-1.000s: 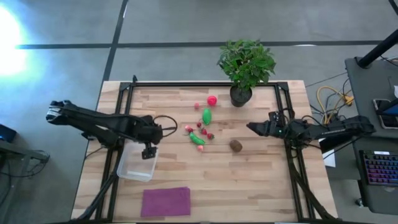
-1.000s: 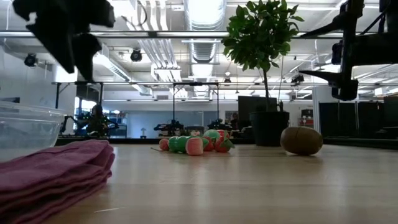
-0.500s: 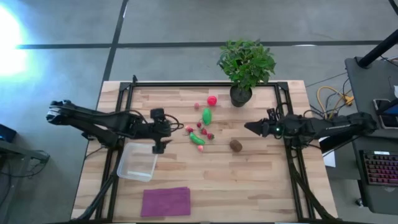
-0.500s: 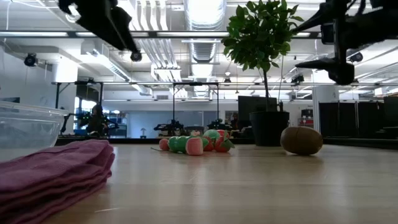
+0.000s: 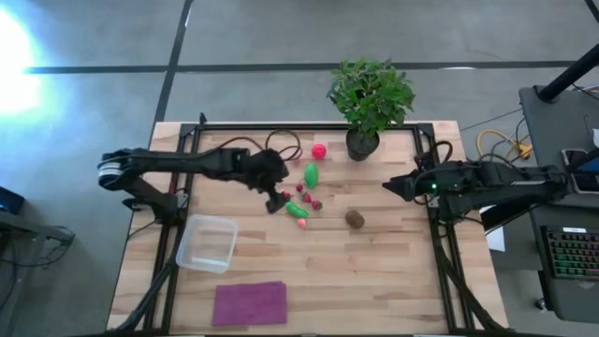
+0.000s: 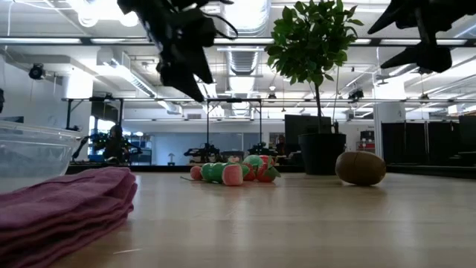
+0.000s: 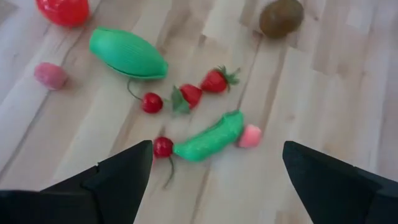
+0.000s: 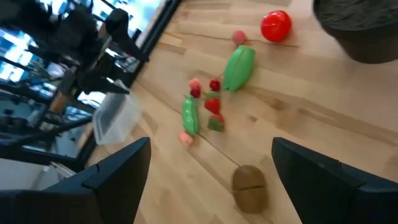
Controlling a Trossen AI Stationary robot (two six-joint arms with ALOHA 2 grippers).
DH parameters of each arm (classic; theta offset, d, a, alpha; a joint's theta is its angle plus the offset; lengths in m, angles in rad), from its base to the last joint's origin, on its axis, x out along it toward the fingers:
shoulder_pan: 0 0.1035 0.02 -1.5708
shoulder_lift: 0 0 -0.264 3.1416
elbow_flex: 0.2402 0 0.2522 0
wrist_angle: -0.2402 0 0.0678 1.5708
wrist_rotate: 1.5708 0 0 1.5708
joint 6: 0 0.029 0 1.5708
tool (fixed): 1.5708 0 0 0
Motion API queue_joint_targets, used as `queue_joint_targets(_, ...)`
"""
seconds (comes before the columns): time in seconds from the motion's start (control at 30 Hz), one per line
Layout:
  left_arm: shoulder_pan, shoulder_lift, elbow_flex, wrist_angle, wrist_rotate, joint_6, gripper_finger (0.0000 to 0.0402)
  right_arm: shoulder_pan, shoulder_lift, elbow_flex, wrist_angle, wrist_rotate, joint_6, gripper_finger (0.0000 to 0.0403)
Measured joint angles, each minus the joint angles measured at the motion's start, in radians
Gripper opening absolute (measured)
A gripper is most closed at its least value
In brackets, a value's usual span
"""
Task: Pick and placing Produce into tupperware
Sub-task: Put the top pink peach into the transparent container
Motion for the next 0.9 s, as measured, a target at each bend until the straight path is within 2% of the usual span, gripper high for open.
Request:
queue_joint_targets(0.27, 0.015, 0.085, 0.158, -0.096, 0.002, -0.090, 0.0345, 0.000, -0.030, 0.034, -0.099, -0.051, -0.027, 0.0325)
queue_joint_targets(0.4, 0.020, 0.099, 0.209, -0.083, 0.013, -0.267, 0.0345, 0.000, -0.051, 0.032, -0.127, -0.065, -0.019, 0.0325)
queue_joint_targets(0.47, 0.041, 0.113, 0.237, -0.068, 0.090, -0.265, 0.0345, 0.000, -0.061, 0.032, -0.125, -0.063, -0.020, 0.0325)
queue_joint_targets(0.5, 0.051, 0.120, 0.250, -0.070, 0.097, -0.265, 0.0345, 0.000, -0.065, 0.031, -0.125, -0.061, -0.025, 0.0325)
queue_joint_targets(0.6, 0.078, 0.134, 0.264, -0.081, 0.036, -0.242, 0.0345, 0.000, -0.074, 0.031, -0.124, -0.049, -0.027, 0.0325)
queue_joint_targets(0.73, 0.106, 0.135, 0.265, -0.079, 0.046, -0.363, 0.0345, 0.000, -0.076, 0.031, -0.124, -0.042, -0.007, 0.0325)
queue_joint_targets(0.9, 0.187, 0.174, 0.259, -0.119, 0.052, -0.270, 0.0345, 0.000, -0.074, 0.031, -0.125, -0.020, 0.003, 0.0325)
